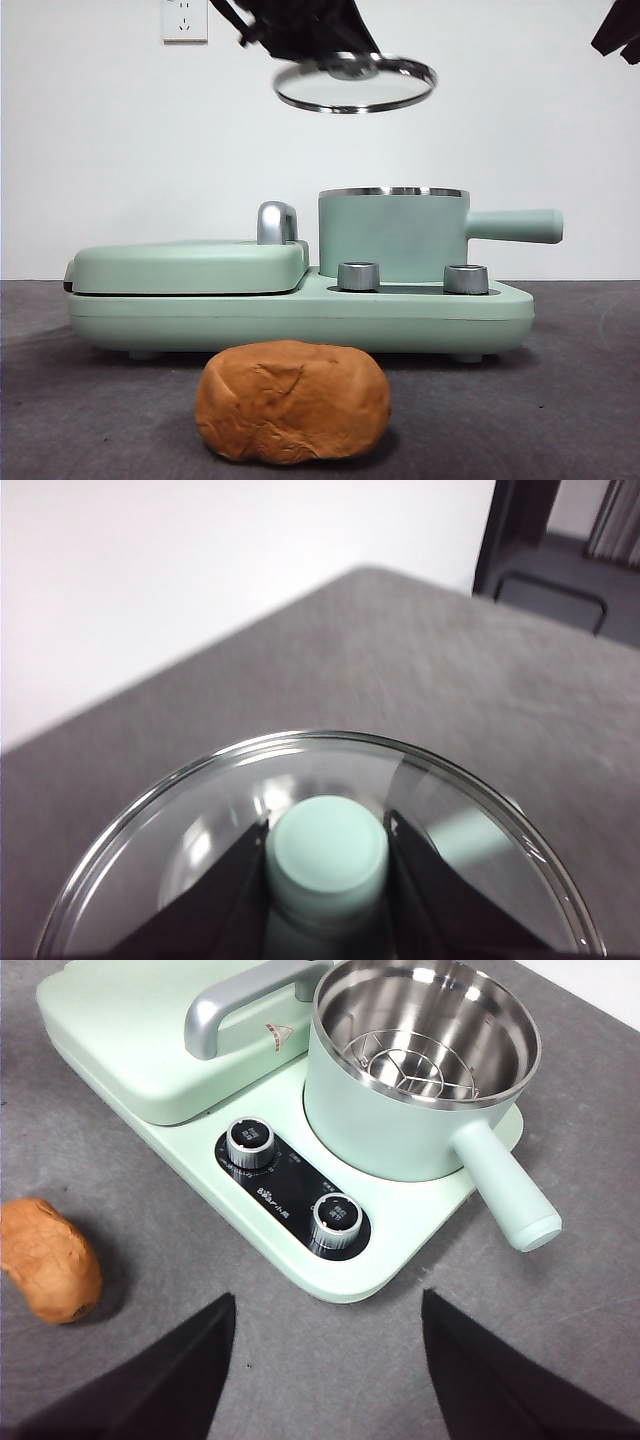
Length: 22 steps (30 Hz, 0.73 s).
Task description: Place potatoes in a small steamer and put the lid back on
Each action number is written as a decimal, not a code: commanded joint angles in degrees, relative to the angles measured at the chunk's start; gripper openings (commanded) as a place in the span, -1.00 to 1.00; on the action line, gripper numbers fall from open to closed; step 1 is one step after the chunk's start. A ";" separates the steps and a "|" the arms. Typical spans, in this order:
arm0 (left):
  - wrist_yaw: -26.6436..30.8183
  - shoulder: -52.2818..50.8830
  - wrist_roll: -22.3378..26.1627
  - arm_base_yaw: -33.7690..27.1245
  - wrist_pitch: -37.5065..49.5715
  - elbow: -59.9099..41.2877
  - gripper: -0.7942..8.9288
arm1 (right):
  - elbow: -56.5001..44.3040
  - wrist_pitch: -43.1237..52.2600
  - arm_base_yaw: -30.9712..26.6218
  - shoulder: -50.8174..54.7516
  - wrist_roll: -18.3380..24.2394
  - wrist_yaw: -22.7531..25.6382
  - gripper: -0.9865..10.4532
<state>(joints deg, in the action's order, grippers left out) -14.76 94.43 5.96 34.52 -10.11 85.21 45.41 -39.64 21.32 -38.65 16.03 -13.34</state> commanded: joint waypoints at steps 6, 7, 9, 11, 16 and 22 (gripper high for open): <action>1.77 -7.82 0.00 0.26 -24.76 1.01 -0.81 | 1.18 0.59 0.31 -0.22 -0.92 -0.20 -0.31; 2.21 -8.74 -0.02 0.26 -26.01 0.33 -0.81 | 1.18 0.59 0.31 -0.22 -1.05 -0.33 -0.31; 2.51 -11.65 -0.35 0.26 -26.29 -2.67 -0.81 | 1.18 0.59 0.31 -0.24 -1.05 -1.07 -0.31; 2.97 -14.86 -1.64 0.26 -25.09 -6.49 -0.81 | 1.18 0.59 0.31 -0.24 -1.05 -2.14 -0.31; 7.45 -25.86 -5.68 0.24 -20.09 -20.17 -0.81 | 1.18 0.52 0.44 -0.70 -1.01 -3.76 -0.31; 12.44 -39.91 -10.10 0.24 -18.99 -33.42 -0.81 | 1.18 0.59 3.61 -4.61 1.57 -7.43 -0.31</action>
<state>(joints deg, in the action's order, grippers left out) -3.31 56.01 -1.87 34.41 -30.61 51.77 45.41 -39.62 24.10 -42.24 16.43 -19.94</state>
